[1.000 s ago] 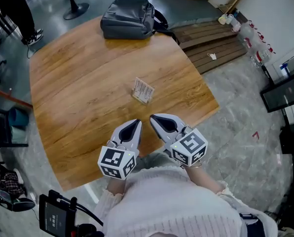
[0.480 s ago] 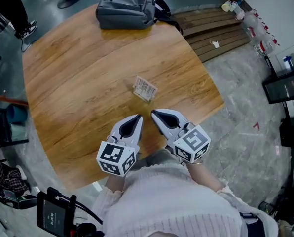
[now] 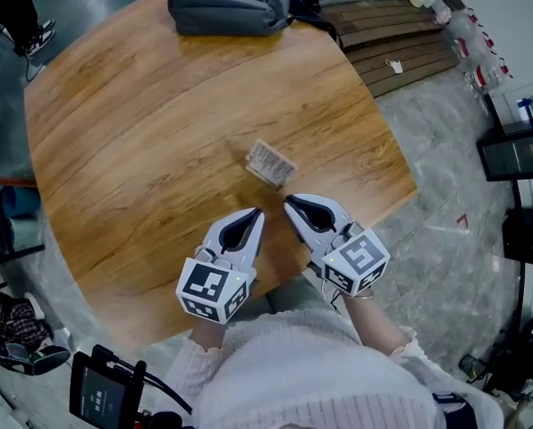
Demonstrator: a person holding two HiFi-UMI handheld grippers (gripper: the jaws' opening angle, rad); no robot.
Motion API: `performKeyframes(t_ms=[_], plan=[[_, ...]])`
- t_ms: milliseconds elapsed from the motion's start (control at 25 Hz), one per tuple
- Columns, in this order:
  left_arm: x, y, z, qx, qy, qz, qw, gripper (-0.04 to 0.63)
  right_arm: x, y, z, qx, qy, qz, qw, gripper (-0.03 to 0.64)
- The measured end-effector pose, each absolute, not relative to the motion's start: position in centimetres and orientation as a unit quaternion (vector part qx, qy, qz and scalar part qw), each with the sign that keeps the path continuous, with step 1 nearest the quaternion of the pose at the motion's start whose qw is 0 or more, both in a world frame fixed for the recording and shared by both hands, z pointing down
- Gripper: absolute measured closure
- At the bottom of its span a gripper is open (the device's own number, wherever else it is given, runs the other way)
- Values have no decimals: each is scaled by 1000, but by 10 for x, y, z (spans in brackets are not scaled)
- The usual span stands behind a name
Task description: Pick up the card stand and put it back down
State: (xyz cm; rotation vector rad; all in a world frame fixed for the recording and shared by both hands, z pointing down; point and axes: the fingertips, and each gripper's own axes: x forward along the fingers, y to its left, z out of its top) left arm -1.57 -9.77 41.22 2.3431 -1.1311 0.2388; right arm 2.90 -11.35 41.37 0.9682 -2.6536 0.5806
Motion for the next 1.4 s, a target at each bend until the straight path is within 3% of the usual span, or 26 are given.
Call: performKeyframes(t_ms=[160,400,640,1400], plan=[[-17,-113,439,860,-415,87,284,586,36,-131,445,345,-902,205,161,564],[-19,-116,460,856,-409,91,303,587,45,-149,481,368,-883,206,207,430],[-23,-124,464,847,-417,85,317,586,30,-164,496,337,-887,200,243,368],[-33,-138,480,830,-434,69,343,587,-2,-171,530,280,-883,116,358,371]])
